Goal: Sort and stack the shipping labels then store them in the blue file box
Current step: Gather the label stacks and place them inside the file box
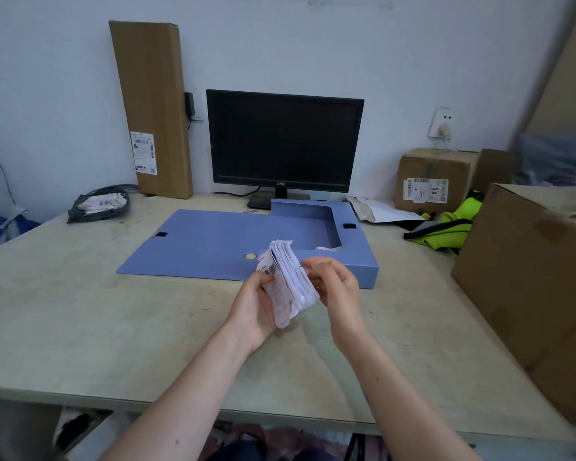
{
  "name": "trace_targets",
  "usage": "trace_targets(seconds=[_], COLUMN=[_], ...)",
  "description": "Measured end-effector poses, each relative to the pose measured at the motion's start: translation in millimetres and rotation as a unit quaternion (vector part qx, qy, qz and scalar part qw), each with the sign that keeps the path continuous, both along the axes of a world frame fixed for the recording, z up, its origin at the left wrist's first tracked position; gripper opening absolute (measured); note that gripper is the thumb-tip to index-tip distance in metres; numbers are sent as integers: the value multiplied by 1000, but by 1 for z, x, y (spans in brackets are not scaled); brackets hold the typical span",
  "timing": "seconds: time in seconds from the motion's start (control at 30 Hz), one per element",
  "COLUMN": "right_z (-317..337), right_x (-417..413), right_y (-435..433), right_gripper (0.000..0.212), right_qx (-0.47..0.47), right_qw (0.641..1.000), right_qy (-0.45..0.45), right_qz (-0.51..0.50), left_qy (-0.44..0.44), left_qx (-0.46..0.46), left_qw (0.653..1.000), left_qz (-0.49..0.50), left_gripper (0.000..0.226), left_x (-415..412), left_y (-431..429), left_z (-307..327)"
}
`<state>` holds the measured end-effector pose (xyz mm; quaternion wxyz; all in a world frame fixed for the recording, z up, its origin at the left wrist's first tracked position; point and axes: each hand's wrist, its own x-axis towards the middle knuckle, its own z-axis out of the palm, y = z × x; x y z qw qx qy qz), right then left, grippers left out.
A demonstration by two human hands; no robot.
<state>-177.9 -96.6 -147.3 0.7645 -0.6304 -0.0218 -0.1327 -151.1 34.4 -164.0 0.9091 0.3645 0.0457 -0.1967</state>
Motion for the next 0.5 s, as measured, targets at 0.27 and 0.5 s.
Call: trace_targets(seconds=[0.27, 0.5], right_z=[-3, 4], right_x=[-1, -2], right_y=[4, 2], right_gripper=[15, 23], right_qx=[-28, -55], right_qw=[999, 998], right_qy=[-13, -24], right_qz=[32, 1], left_qy=[-2, -113], left_qx=[-38, 274], left_qw=[999, 938], left_qz=[1, 181], left_gripper=[30, 19], left_x=[5, 2], left_y=[-3, -12], left_z=[-6, -11])
